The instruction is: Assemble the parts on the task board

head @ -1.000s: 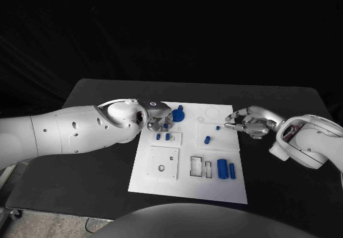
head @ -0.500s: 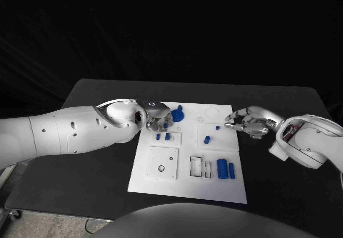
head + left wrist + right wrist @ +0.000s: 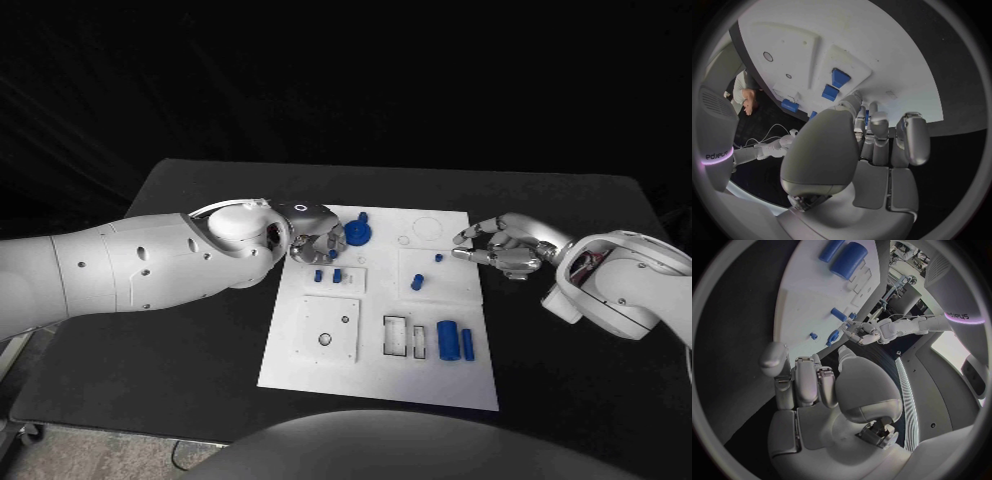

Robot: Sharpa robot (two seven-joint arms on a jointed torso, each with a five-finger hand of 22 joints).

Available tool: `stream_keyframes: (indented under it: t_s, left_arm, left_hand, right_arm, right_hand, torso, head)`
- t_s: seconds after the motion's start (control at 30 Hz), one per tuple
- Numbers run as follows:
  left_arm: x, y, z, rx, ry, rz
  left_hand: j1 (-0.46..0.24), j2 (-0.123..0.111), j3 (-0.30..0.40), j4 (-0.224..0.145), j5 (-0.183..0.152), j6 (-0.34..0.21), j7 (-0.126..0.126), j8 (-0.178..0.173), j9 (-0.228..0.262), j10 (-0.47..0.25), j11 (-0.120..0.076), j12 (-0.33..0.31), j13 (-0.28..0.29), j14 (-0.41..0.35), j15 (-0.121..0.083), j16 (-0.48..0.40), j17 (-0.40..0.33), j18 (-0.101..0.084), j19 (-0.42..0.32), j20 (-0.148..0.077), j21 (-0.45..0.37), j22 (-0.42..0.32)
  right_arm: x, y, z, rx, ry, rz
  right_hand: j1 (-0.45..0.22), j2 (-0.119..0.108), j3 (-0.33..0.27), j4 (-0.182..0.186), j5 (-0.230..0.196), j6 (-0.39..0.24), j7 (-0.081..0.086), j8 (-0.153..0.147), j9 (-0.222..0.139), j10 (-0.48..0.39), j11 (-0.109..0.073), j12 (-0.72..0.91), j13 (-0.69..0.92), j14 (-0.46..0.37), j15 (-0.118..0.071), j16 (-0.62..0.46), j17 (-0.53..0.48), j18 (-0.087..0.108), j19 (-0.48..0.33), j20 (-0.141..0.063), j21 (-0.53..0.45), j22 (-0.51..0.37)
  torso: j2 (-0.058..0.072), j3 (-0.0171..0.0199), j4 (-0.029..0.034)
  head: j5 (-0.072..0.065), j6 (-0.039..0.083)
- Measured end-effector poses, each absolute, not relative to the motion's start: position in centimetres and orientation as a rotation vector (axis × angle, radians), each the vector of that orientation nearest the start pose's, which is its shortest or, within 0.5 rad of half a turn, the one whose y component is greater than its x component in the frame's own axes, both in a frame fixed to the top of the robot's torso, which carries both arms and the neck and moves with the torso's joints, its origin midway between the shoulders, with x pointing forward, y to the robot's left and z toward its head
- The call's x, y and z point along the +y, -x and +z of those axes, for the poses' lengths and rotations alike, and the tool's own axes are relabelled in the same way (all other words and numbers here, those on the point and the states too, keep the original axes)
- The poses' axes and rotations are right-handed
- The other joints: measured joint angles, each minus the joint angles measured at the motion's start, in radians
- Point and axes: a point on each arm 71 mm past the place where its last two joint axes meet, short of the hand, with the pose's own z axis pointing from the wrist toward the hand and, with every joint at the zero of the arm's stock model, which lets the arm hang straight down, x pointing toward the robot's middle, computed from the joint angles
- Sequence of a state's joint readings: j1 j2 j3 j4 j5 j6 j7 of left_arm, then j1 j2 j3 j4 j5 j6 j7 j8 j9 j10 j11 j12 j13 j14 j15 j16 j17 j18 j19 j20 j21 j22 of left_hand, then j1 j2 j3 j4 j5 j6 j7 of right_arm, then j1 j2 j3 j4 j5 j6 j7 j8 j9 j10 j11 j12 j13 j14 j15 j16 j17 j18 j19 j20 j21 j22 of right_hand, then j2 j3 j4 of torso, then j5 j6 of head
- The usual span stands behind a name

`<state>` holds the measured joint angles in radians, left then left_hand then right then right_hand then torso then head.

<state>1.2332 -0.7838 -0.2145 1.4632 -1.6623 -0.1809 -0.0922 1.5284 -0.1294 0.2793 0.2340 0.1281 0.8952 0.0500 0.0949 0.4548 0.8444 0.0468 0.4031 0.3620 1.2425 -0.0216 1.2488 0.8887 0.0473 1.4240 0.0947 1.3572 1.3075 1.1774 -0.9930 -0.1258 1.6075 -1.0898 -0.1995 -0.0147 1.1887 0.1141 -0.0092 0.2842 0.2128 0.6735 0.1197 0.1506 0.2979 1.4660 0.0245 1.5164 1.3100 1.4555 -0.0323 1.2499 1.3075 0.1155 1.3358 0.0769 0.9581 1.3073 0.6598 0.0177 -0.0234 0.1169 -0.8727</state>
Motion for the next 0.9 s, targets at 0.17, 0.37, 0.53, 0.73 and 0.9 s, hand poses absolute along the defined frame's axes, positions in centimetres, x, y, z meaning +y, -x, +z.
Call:
stream_keyframes:
  t_s: [0.17, 0.37, 0.53, 0.73, 0.9]
  left_arm:
    - [18.8, -47.1, -24.1, 1.819, -0.515, -0.495]
    - [19.6, -47.1, -24.0, 1.808, -0.505, -0.482]
    - [20.9, -47.2, -23.9, 1.797, -0.495, -0.453]
    - [23.3, -47.4, -23.4, 1.759, -0.462, -0.409]
    - [24.2, -47.3, -22.3, 1.669, -0.393, -0.44]
  left_hand:
    - [0.0, 0.0, 0.0, 0.0, 0.0, 0.0, 0.0, 0.004, 0.001, -0.003, -0.003, 0.007, 0.003, 0.0, 0.0, 0.0, 0.0, 0.0, 0.0, 0.0, 0.0, 0.0]
    - [0.011, -0.011, 0.002, -0.002, -0.019, 0.013, 0.001, 0.013, 0.003, -0.007, -0.007, 0.026, 0.011, -0.004, -0.004, 0.0, -0.005, 0.0, 0.0, 0.0, -0.004, 0.0]
    - [0.038, -0.029, 0.019, -0.019, -0.027, 0.035, -0.002, 0.035, 0.009, -0.015, -0.021, 0.033, 0.015, -0.014, -0.014, 0.0, -0.015, 0.0, -0.007, 0.0, -0.013, 0.0]
    - [0.047, -0.038, 0.038, -0.018, -0.035, 0.036, -0.003, 0.039, 0.009, -0.035, -0.019, 0.063, 0.033, -0.029, -0.018, -0.012, -0.035, 0.0, -0.003, -0.003, -0.001, 0.0]
    - [0.047, -0.038, 0.058, -0.011, -0.023, 0.031, -0.003, 0.047, 0.009, -0.056, -0.011, 0.145, 0.082, -0.017, -0.011, 0.006, -0.013, 0.0, 0.016, -0.009, 0.025, 0.0]
  right_arm:
    - [-24.6, -44.6, -22.7, 1.949, -0.141, 0.825]
    - [-24.6, -44.6, -22.6, 1.94, -0.143, 0.825]
    - [-24.6, -44.6, -22.4, 1.915, -0.147, 0.829]
    - [-24.4, -45.1, -20.7, 1.844, -0.13, 0.842]
    - [-23.7, -45.5, -19.1, 1.792, -0.079, 0.846]
  right_hand:
    - [0.0, 0.0, 0.0, 0.0, 0.0, 0.004, 0.004, 0.0, 0.0, 0.0, 0.0, 0.0, 0.0, 0.0, 0.0, -0.006, 0.0, 0.0, 0.0, 0.0, 0.0, 0.0]
    - [0.033, -0.004, 0.005, -0.005, 0.078, 0.007, 0.0, 0.004, -0.006, -0.068, 0.007, -0.067, 0.001, 0.001, -0.001, 0.014, 0.0, 0.0, 0.003, -0.003, 0.015, 0.001]
    - [0.103, -0.027, 0.067, -0.009, 0.376, 0.026, 0.0, 0.004, -0.014, -0.253, -0.001, -0.255, -0.028, 0.008, -0.008, 0.004, 0.0, 0.0, 0.046, -0.013, 0.075, 0.001]
    - [0.223, -0.141, 0.207, -0.06, 0.512, 0.079, -0.004, 0.028, -0.017, -0.599, 0.016, -0.651, -0.326, 0.005, -0.005, -0.039, -0.005, 0.0, 0.051, -0.009, 0.061, 0.001]
    - [0.298, -0.203, 0.334, -0.134, 0.436, 0.117, 0.014, 0.035, -0.012, -0.703, 0.05, -0.843, -0.476, -0.04, 0.022, -0.106, -0.051, 0.0, -0.003, 0.005, -0.02, 0.001]
  torso:
    - [0.0, -0.0005, 0.0005]
    - [0.0, -0.0006, 0.0004]
    - [-0.001, -0.0006, -0.0001]
    - [-0.003, -0.0012, 0.0015]
    - [-0.005, -0.0039, 0.0018]
  head:
    - [0.001, 0.0]
    - [0.0, 0.0]
    - [-0.005, 0.0]
    - [-0.013, 0.0]
    - [-0.022, 0.0]
